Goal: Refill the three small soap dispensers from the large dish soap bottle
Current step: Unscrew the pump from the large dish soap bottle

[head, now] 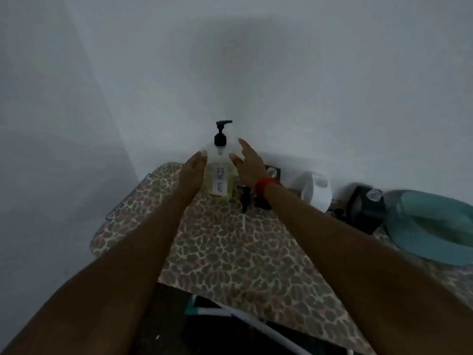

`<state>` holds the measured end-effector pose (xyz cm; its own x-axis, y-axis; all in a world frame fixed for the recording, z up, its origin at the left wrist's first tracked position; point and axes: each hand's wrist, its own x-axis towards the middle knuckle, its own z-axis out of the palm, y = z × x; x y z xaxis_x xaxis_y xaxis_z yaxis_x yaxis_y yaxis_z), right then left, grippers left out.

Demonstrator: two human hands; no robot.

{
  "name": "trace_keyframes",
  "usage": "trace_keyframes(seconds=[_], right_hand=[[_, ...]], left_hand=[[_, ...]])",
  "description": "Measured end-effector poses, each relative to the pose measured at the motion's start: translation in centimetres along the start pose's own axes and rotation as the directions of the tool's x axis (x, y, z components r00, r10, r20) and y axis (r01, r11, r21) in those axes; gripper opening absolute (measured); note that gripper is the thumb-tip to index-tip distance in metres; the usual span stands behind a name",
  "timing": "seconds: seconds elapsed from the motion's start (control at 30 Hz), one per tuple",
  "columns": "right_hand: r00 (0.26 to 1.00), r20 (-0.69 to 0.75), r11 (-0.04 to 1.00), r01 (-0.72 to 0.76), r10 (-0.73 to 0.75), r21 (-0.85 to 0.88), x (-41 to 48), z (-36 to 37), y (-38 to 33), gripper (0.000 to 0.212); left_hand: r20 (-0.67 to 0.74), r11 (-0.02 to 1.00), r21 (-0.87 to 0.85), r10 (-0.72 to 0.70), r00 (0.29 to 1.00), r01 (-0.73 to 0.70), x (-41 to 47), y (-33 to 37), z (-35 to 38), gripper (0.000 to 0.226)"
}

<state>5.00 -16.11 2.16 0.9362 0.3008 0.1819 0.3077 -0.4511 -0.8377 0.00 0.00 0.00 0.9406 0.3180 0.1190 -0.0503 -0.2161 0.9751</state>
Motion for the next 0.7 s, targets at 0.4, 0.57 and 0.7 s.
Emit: trace_keyframes(seconds=[0.4,0.57,0.7], right_hand=[[1.0,-0.02,0.998,-0.001,0.002,0.055,-0.2,-0.2,-1.0,0.045],[0.997,-0.071,0.983,0.032,-0.019,0.181,-3.1,-3.1,-4.3,0.044],[0.986,-0.154,0.971,0.094,-0.06,0.219,-7.5,-7.0,-6.6,0.043]], left_hand=[[-0.06,0.997,0.063,0.047,0.997,-0.043,-0.4,1.3,0.2,0.032],[-0.086,0.992,0.082,0.098,0.991,-0.091,-2.9,5.4,-0.7,0.041],[-0.053,0.991,0.05,0.127,0.99,-0.124,-5.8,9.4,0.0,0.041]])
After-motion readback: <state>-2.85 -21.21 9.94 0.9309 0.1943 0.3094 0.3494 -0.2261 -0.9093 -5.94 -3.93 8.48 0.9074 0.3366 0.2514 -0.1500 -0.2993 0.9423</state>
